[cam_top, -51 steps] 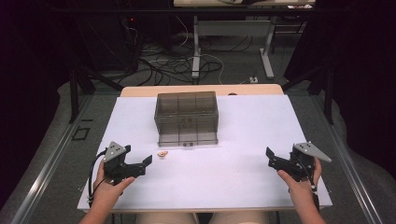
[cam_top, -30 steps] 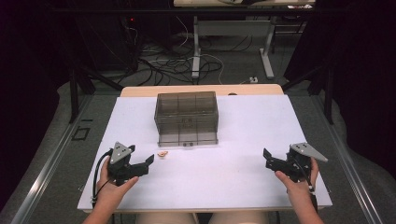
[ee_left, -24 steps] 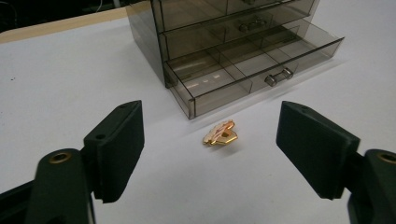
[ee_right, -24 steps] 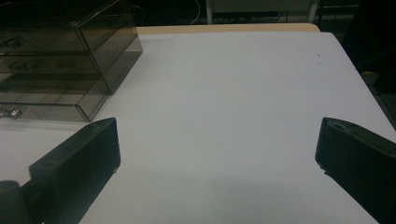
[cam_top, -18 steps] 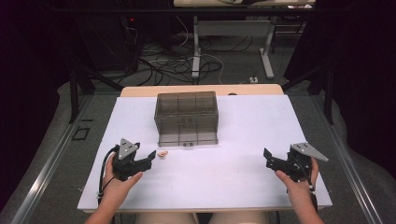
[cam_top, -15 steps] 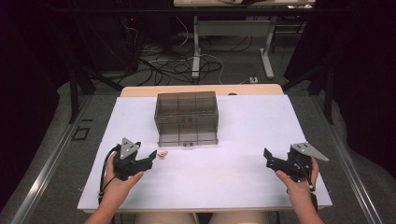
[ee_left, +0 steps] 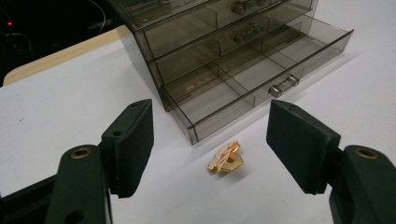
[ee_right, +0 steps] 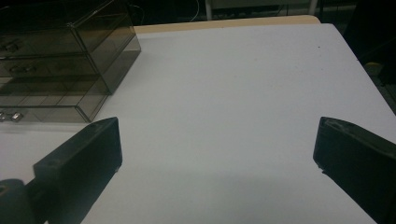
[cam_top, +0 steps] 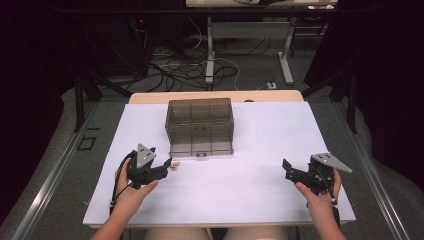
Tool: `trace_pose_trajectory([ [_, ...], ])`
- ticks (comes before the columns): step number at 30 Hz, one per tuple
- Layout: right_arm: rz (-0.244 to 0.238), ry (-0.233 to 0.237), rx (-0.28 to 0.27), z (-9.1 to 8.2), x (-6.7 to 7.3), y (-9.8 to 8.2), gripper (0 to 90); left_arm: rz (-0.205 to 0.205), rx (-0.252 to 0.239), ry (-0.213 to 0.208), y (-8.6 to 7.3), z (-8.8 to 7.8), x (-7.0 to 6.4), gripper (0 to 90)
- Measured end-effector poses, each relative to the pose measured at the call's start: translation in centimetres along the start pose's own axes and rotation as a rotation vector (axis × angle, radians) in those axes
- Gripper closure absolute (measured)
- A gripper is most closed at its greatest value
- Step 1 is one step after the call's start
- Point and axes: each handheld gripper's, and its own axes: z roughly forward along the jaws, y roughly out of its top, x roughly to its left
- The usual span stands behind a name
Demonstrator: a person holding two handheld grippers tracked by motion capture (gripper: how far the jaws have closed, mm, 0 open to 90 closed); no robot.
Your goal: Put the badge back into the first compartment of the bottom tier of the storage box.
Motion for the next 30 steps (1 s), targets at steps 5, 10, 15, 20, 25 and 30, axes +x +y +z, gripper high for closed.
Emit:
trace_pose_trajectory([
  [5, -0.001, 0.000, 0.018, -0.1, -0.1, 0.0, 0.9, -0.004, 0.012, -0.002, 0.4, 0.5, -0.2, 34.3],
  [10, 0.000, 0.001, 0.019, 0.0, -0.1, 0.0, 1.0, -0.022, 0.014, -0.013, 0.7, 1.0, -0.3, 37.0],
  [15, 0.001, -0.001, 0.021, 0.0, -0.1, 0.0, 1.1, -0.026, 0.022, -0.006, 0.9, 1.4, -0.3, 38.9],
  [20, 0.009, 0.000, 0.027, 0.0, -0.1, -0.1, 1.1, -0.026, 0.035, -0.024, 0.8, 2.0, -0.4, 40.7],
  [25, 0.008, -0.003, 0.022, 0.1, -0.1, -0.1, 1.2, -0.033, 0.066, -0.045, 0.4, 2.5, -0.6, 45.1],
  [30, -0.001, 0.002, 0.041, 0.0, -0.2, -0.1, 1.4, -0.039, 0.083, -0.058, -0.1, 3.0, -0.5, 46.8],
])
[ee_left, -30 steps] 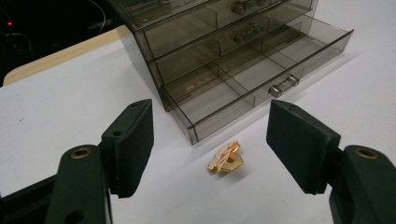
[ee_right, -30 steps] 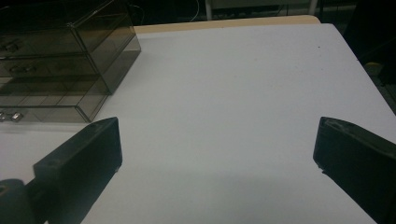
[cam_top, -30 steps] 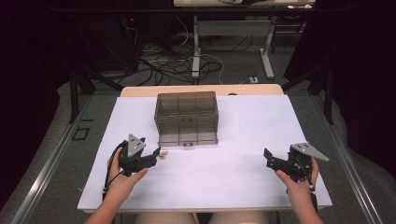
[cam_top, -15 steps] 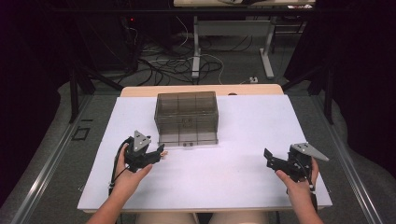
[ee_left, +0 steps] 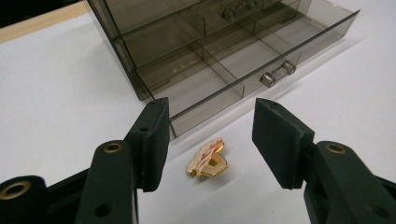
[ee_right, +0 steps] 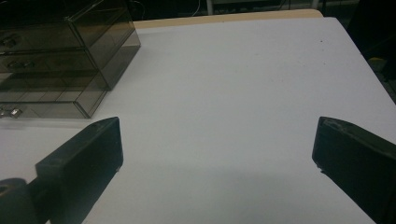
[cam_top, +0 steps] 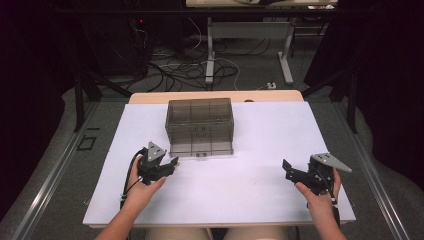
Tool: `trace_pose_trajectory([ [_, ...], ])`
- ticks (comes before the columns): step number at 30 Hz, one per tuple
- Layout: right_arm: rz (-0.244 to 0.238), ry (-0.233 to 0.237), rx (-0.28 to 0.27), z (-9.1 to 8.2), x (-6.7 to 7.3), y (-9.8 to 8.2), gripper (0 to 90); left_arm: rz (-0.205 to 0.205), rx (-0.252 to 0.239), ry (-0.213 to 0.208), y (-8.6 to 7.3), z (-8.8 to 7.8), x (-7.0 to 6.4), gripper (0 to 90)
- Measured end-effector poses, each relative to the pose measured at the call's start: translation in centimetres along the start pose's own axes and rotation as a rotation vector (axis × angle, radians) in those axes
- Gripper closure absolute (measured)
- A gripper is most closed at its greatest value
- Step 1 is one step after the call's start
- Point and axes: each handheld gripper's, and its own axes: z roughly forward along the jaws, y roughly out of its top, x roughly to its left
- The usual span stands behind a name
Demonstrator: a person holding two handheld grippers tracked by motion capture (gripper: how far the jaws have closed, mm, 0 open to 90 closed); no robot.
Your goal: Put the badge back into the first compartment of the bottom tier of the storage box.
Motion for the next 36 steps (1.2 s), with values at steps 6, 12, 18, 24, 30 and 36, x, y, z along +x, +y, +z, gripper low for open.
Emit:
trace_pose_trajectory([
  [6, 0.003, -0.004, 0.005, 0.1, -0.1, 0.0, 1.7, 0.012, 0.033, 0.000, -0.5, 0.5, 0.1, 47.4],
  [12, 0.012, 0.001, 0.008, 0.1, -0.2, -0.1, 1.9, 0.031, 0.064, -0.007, -1.1, 1.3, -0.3, 47.7],
  [18, 0.001, 0.008, 0.004, 0.2, -0.3, -0.2, 1.9, 0.046, 0.082, -0.009, -1.4, 1.8, -0.6, 47.7],
  [24, 0.003, 0.002, 0.021, 0.3, -0.2, -0.2, 2.2, 0.057, 0.119, -0.015, -1.8, 2.4, -0.7, 48.0],
  [30, 0.010, 0.003, 0.025, 0.2, -0.3, -0.2, 2.4, 0.062, 0.129, -0.013, -1.9, 2.7, -1.0, 49.2],
  [36, 0.015, 0.007, 0.020, 0.3, -0.3, -0.3, 2.7, 0.063, 0.138, -0.004, -2.1, 3.0, -1.1, 50.1],
])
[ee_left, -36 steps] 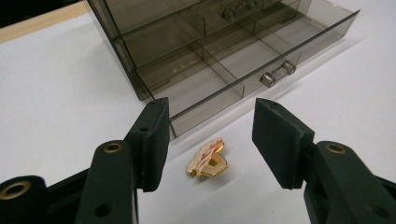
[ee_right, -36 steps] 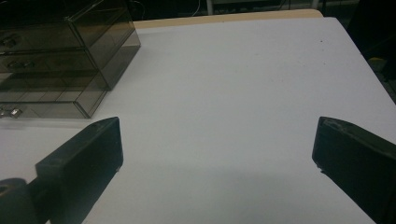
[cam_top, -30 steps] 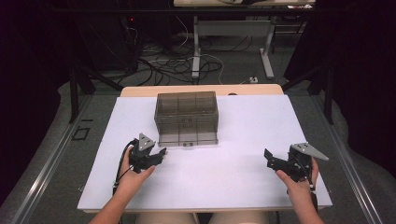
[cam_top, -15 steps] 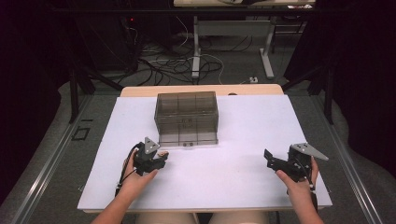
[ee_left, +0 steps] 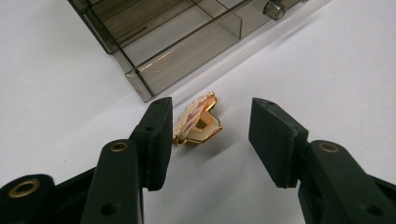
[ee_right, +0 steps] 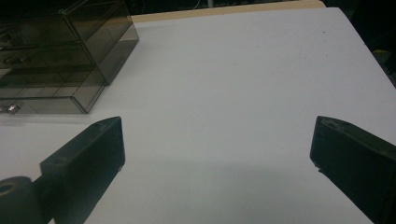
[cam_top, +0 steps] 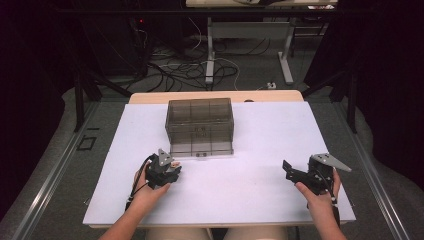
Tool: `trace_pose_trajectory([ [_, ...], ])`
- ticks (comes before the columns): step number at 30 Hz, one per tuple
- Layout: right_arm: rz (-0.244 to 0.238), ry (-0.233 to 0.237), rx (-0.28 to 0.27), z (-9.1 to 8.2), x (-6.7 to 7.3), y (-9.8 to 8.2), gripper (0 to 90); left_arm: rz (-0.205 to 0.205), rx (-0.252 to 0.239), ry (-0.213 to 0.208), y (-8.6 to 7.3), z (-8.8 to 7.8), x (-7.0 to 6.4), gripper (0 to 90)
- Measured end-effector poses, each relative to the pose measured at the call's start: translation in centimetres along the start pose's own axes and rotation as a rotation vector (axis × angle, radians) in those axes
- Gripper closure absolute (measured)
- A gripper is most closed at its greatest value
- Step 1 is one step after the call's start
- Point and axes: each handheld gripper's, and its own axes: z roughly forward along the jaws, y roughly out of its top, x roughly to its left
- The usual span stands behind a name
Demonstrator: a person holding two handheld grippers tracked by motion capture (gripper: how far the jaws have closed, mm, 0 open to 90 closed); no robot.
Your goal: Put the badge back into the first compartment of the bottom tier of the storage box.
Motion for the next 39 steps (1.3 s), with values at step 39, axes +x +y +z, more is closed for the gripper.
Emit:
trace_pose_trajectory([
  [39, 0.020, 0.007, 0.006, 0.2, 0.1, -0.2, 4.1, 0.002, -0.010, -0.003, 0.0, -0.5, 1.2, 79.8],
])
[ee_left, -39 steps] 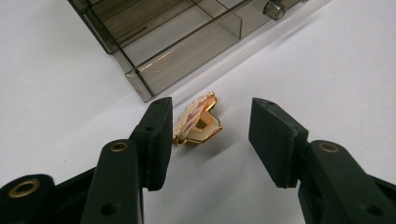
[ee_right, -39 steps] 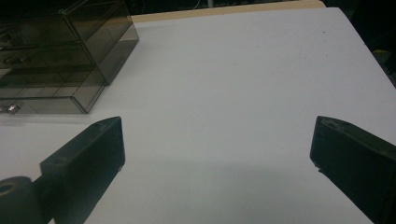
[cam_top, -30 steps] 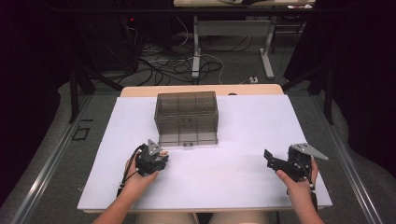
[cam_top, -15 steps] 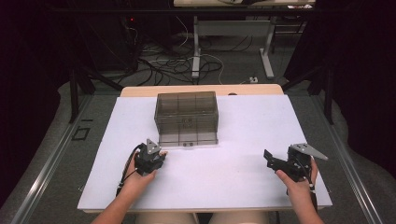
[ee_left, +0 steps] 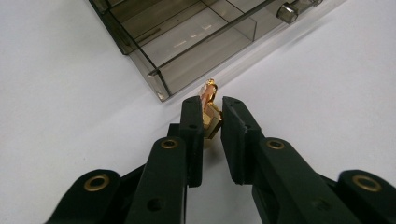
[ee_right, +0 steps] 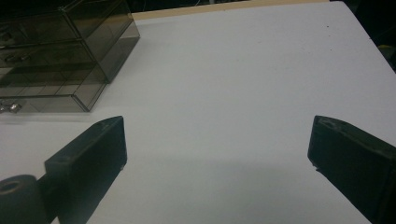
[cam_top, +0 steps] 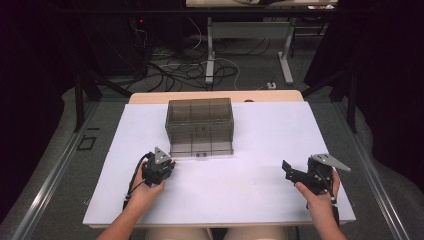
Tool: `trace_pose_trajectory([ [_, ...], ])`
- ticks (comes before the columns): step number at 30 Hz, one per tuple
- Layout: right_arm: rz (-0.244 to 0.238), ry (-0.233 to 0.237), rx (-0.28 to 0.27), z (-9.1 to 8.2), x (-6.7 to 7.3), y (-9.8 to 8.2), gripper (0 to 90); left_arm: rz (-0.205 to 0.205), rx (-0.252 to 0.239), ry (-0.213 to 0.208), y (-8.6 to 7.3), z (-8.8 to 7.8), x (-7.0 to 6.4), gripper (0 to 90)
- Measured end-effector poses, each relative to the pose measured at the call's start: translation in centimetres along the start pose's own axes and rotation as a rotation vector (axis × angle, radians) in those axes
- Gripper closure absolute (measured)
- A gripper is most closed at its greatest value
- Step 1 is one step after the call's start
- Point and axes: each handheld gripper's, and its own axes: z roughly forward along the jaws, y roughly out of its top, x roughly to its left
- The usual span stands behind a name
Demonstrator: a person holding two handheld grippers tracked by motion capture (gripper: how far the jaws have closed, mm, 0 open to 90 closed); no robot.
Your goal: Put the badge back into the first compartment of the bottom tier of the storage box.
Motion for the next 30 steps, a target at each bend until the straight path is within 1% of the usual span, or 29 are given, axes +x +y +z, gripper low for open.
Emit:
trace_pose_trajectory([
  [2, -0.001, 0.000, 0.000, 0.0, 0.0, 0.0, 4.2, -0.005, -0.007, 0.001, 0.0, -0.1, 0.0, 80.8],
  [3, -0.001, 0.000, 0.007, 0.0, 0.0, 0.0, 4.2, 0.000, -0.008, 0.009, 0.0, -0.1, 0.1, 81.7],
  [4, -0.011, 0.001, 0.004, 0.0, -0.1, 0.0, 4.3, -0.004, -0.015, 0.014, 0.0, -0.2, 0.1, 84.3],
  [6, -0.010, 0.003, 0.007, 0.0, -0.1, 0.0, 4.3, -0.002, -0.015, 0.025, 0.0, -0.4, 0.3, 86.3],
  [7, -0.012, 0.000, 0.005, 0.0, -0.1, 0.0, 4.3, -0.010, -0.012, 0.024, 0.0, -0.4, 0.3, 87.2],
  [8, -0.012, 0.000, 0.005, 0.0, -0.1, 0.0, 4.3, -0.010, -0.017, 0.034, -0.1, -0.5, 0.5, 87.2],
  [11, -0.012, 0.001, 0.006, 0.0, -0.1, 0.0, 4.3, -0.034, -0.025, 0.025, -0.2, -0.5, 0.9, 88.4],
  [12, -0.005, 0.001, -0.001, 0.0, -0.1, 0.0, 4.3, -0.040, -0.024, 0.019, -0.2, -0.5, 0.9, 88.6],
  [13, -0.011, -0.004, -0.001, 0.0, -0.2, 0.0, 4.3, -0.042, -0.025, 0.022, -0.2, -0.5, 1.0, 88.6],
  [18, -0.010, -0.006, 0.002, 0.0, -0.2, 0.1, 4.3, -0.035, -0.022, 0.019, -0.2, -0.6, 1.0, 88.6],
  [19, -0.008, -0.001, -0.004, 0.0, -0.2, 0.1, 4.3, -0.040, -0.028, 0.018, -0.2, -0.6, 1.0, 88.7],
  [20, -0.008, -0.003, 0.005, -0.1, -0.2, 0.1, 4.3, -0.045, -0.033, 0.017, -0.2, -0.6, 0.9, 88.7],
  [21, -0.003, -0.003, 0.002, -0.1, -0.1, 0.1, 4.3, -0.045, -0.035, 0.017, -0.2, -0.7, 1.0, 88.7],
  [25, -0.011, -0.003, -0.002, 0.0, -0.2, 0.0, 4.3, -0.053, -0.042, 0.015, -0.1, -0.9, 1.2, 88.6],
  [27, -0.009, -0.003, 0.005, -0.1, -0.2, 0.1, 4.3, -0.058, -0.045, 0.018, -0.1, -1.0, 1.2, 88.7],
  [29, -0.013, -0.007, -0.002, 0.0, -0.2, 0.0, 4.3, -0.064, -0.056, 0.022, -0.1, -1.2, 1.3, 88.6],
  [30, -0.010, -0.001, -0.007, 0.0, -0.3, 0.0, 4.3, -0.066, -0.060, 0.020, -0.1, -1.2, 1.3, 88.6],
])
